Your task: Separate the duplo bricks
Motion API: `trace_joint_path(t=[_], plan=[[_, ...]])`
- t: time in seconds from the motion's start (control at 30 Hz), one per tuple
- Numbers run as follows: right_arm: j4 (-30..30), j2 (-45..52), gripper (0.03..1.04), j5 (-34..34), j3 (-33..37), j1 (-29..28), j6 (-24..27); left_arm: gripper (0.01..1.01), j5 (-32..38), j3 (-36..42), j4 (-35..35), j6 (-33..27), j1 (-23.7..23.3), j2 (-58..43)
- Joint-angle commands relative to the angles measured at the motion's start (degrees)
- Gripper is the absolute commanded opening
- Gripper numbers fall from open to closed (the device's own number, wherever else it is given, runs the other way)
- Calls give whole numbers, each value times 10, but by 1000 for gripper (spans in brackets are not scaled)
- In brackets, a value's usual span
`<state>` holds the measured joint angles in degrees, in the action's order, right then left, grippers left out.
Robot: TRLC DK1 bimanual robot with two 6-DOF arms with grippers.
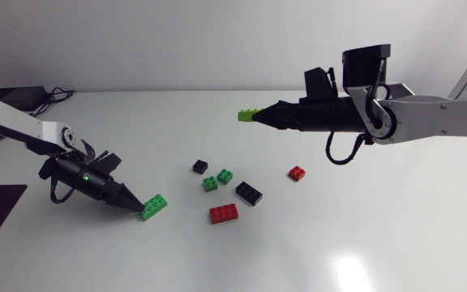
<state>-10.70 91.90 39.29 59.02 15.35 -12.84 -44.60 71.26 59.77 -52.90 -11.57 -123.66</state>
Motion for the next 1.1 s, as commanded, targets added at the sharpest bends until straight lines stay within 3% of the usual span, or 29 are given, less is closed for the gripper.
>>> trace_joint_path(t=[0.0,0.27,0.57,0.9,1.07], plan=[[-2,10,113,7,5,-3,-8,467,40,5,-29,-7,-12,-26],[0,7,113,6,4,-3,-6,469,72,-12,-70,4,-19,22],[24,6,113,-2,15,1,12,539,123,-50,-164,45,3,186],[35,-1,113,3,9,-4,23,539,144,-48,-178,63,29,177],[39,-1,113,3,11,-1,26,539,179,-91,-219,73,45,212]])
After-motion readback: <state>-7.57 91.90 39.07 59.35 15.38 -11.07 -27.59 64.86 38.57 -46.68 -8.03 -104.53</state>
